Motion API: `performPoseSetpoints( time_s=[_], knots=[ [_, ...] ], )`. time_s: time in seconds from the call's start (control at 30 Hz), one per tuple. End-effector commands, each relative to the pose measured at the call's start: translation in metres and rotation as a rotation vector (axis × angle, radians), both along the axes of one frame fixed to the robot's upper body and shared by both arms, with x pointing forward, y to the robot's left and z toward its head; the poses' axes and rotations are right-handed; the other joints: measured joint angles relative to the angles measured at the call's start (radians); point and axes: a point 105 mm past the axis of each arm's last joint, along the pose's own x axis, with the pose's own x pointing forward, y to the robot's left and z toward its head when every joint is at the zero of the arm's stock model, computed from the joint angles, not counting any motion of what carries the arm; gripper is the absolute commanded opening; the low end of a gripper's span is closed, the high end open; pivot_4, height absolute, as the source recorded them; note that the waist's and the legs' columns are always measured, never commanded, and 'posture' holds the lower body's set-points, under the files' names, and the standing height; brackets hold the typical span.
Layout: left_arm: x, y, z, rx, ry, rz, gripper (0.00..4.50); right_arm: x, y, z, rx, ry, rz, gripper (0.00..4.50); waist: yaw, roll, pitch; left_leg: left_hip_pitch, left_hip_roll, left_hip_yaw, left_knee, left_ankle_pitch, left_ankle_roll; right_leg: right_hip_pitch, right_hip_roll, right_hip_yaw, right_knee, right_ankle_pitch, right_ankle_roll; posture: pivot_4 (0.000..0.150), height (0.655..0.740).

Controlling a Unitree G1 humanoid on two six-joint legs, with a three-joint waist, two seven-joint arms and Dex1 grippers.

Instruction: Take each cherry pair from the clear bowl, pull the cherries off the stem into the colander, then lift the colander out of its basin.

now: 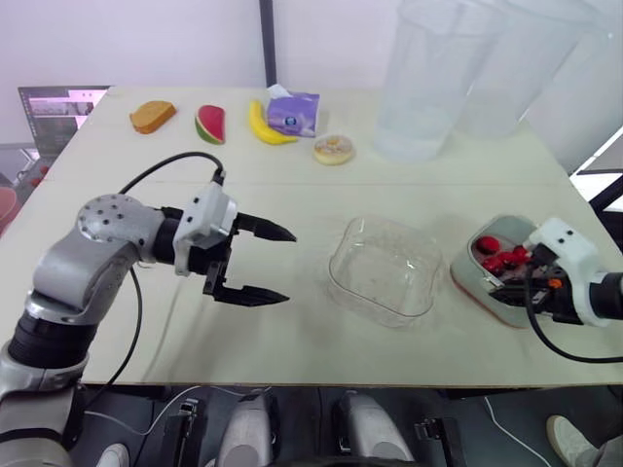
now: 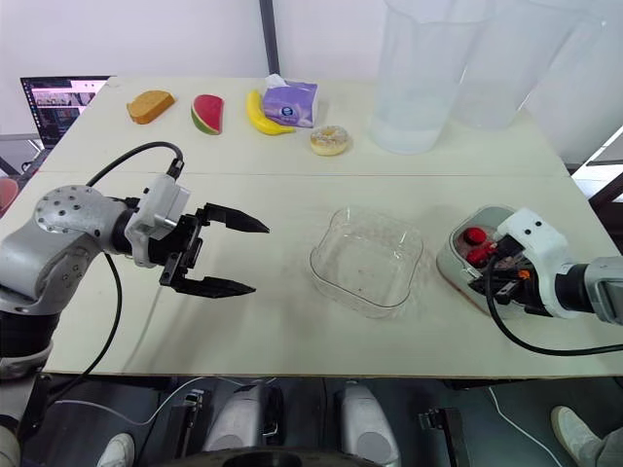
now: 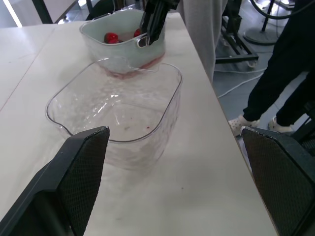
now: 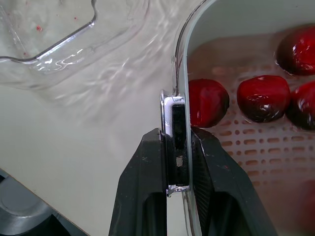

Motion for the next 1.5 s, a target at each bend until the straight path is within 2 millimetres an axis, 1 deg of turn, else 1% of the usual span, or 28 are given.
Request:
performPoseSetpoints(
  time_s=[0.03,0.17,0.3,0.43,0.53,0.63,0.8,0.93,1.07,1.2,1.27,1.37,1.43,1.5],
  knots=[
    [-0.003,-0.004,0.005,0.004,-0.025,-0.020,4.50,0.002,0.003,0.009,-0.011,-0.044,0.034,0.18,0.000,0.000,0.000,0.000,0.000,0.000,0.000,0.000,0.000,0.000,0.000,0.000,0.000,0.000,0.000,0.150,0.7400],
    [-0.003,-0.004,0.004,0.005,-0.022,-0.020,4.50,0.004,0.002,0.014,-0.044,-0.066,0.047,0.18,0.000,0.000,0.000,0.000,0.000,0.000,0.000,0.000,0.000,0.000,0.000,0.000,0.000,0.000,0.000,0.150,0.7400],
    [-0.003,-0.005,0.004,0.008,-0.018,-0.022,4.50,0.005,0.001,0.028,-0.071,-0.106,0.050,0.18,0.000,0.000,0.000,0.000,0.000,0.000,0.000,0.000,0.000,0.000,0.000,0.000,0.000,0.000,0.000,0.150,0.7400],
    [-0.003,-0.005,0.003,0.012,-0.011,-0.025,4.50,0.004,0.003,0.047,-0.068,-0.147,0.051,0.18,-0.001,0.001,0.001,0.000,0.000,0.000,0.000,0.000,0.000,0.000,0.000,0.000,0.000,0.000,0.000,0.150,0.7400],
    [-0.002,-0.005,0.003,0.012,-0.009,-0.028,4.50,0.002,0.004,0.055,-0.063,-0.163,0.048,0.18,-0.003,0.001,0.001,0.000,0.000,0.000,0.000,0.000,0.000,0.000,0.000,0.000,0.000,0.000,0.000,0.150,0.7400],
    [-0.001,-0.006,0.003,0.012,-0.007,-0.029,4.50,0.000,0.005,0.058,-0.060,-0.167,0.047,0.18,-0.003,0.001,0.001,0.000,0.000,0.000,0.000,0.000,0.000,0.000,0.000,0.000,0.000,0.000,0.000,0.150,0.7400],
    [-0.001,-0.007,0.002,0.014,-0.005,-0.035,4.50,-0.003,-0.001,0.065,-0.080,-0.182,0.022,0.18,-0.003,0.001,0.001,0.000,0.000,0.001,0.000,0.000,0.000,0.000,0.000,0.000,0.000,0.000,0.000,0.150,0.7400],
    [0.000,-0.007,0.003,0.013,-0.004,-0.039,4.50,-0.006,-0.001,0.066,-0.077,-0.177,0.022,0.18,-0.002,0.001,0.001,0.000,0.000,0.001,0.000,0.000,0.000,0.000,0.000,0.000,0.000,0.000,0.000,0.150,0.7400],
    [-0.001,-0.010,0.002,0.008,-0.001,-0.045,4.50,-0.008,-0.002,0.058,-0.078,-0.157,0.019,0.18,0.000,0.001,0.001,0.000,0.000,0.001,0.000,0.000,0.000,0.000,0.000,0.000,0.000,0.000,0.000,0.150,0.7400],
    [0.000,-0.010,0.003,0.005,-0.001,-0.046,4.50,-0.006,-0.007,0.067,-0.090,-0.176,0.010,0.18,0.000,0.001,0.001,0.000,0.000,0.001,0.000,0.000,0.000,0.000,0.000,0.000,0.000,0.000,0.000,0.150,0.7400],
    [0.000,-0.010,0.003,0.006,0.000,-0.045,4.50,-0.007,-0.008,0.069,-0.095,-0.174,0.009,0.18,0.000,0.001,0.001,0.000,0.000,0.001,0.000,0.000,0.000,0.000,0.000,0.000,0.000,0.000,0.000,0.150,0.7400],
    [0.000,-0.010,0.003,0.006,-0.001,-0.044,4.50,-0.007,-0.009,0.066,-0.091,-0.165,0.008,0.18,0.000,0.001,0.001,0.000,0.000,0.001,0.000,0.000,0.000,0.000,0.000,0.000,0.000,0.000,0.000,0.150,0.7400],
    [0.000,-0.010,0.003,0.007,0.000,-0.043,4.50,-0.009,-0.009,0.060,-0.085,-0.148,0.009,0.18,0.001,0.001,0.001,0.000,0.000,0.001,0.000,0.000,0.000,0.000,0.000,0.000,0.000,0.000,0.000,0.150,0.7400],
    [0.000,-0.010,0.003,0.006,0.000,-0.042,4.50,-0.008,-0.012,0.057,-0.088,-0.146,0.001,0.18,0.001,0.001,0.001,0.000,0.000,0.000,0.000,0.000,0.000,0.000,0.000,0.000,0.000,0.000,0.000,0.150,0.7400]
  ],
)
